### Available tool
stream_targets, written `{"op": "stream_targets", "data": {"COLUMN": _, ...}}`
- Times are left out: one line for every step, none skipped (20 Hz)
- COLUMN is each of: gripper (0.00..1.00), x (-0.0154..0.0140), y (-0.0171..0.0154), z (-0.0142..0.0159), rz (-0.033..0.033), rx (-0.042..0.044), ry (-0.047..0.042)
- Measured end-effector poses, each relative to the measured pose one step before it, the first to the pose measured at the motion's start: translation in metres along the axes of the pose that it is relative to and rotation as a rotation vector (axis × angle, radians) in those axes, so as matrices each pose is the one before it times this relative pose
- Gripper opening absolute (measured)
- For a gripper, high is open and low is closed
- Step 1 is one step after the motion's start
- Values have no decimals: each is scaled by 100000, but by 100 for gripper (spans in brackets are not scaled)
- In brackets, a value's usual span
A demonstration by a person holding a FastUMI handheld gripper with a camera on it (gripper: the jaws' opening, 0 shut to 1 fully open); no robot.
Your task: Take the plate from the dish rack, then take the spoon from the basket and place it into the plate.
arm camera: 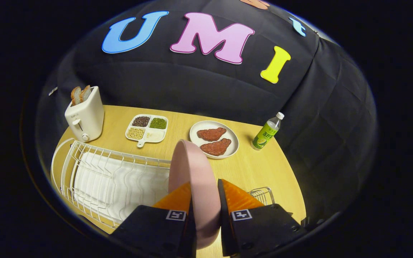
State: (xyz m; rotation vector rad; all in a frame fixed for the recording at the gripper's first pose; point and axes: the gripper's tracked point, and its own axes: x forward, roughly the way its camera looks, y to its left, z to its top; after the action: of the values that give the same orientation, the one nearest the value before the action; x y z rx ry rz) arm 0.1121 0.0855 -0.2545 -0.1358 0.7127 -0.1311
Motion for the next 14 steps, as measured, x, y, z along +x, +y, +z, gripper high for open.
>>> {"op": "stream_targets", "data": {"gripper": 31, "x": 3, "y": 44, "z": 105, "rz": -752, "rx": -347, "ry": 48}}
{"op": "stream_targets", "data": {"gripper": 31, "x": -6, "y": 71, "z": 193, "rz": -1212, "rx": -1308, "ry": -349}}
{"op": "stream_targets", "data": {"gripper": 31, "x": 6, "y": 172, "z": 375, "rz": -1112, "rx": -2307, "ry": -961}}
{"op": "stream_targets", "data": {"gripper": 31, "x": -90, "y": 336, "z": 526, "rz": -940, "rx": -3580, "ry": -1541}}
{"op": "stream_targets", "data": {"gripper": 31, "x": -229, "y": 307, "z": 639, "rz": -700, "rx": -4634, "ry": -1976}}
{"op": "stream_targets", "data": {"gripper": 31, "x": -230, "y": 237, "z": 703, "rz": -743, "rx": -4554, "ry": -2150}}
{"op": "stream_targets", "data": {"gripper": 31, "x": -271, "y": -10, "z": 798, "rz": -992, "rx": -3637, "ry": -2553}}
{"op": "stream_targets", "data": {"gripper": 31, "x": -356, "y": -73, "z": 778, "rz": -679, "rx": -2338, "ry": -2234}}
{"op": "stream_targets", "data": {"gripper": 31, "x": -357, "y": -119, "z": 574, "rz": -499, "rx": -1011, "ry": -1645}}
{"op": "stream_targets", "data": {"gripper": 31, "x": -413, "y": -351, "z": 454, "rz": -525, "rx": 587, "ry": -1281}}
{"op": "stream_targets", "data": {"gripper": 31, "x": -393, "y": -485, "z": 339, "rz": 75, "rx": 1806, "ry": -891}}
{"op": "stream_targets", "data": {"gripper": 31, "x": -519, "y": -499, "z": 171, "rz": 703, "rx": 2718, "ry": -592}}
{"op": "stream_targets", "data": {"gripper": 31, "x": -510, "y": -615, "z": 66, "rz": 770, "rx": 3390, "ry": -317}}
{"op": "stream_targets", "data": {"gripper": 31, "x": -630, "y": -658, "z": 15, "rz": 1228, "rx": 3889, "ry": -371}}
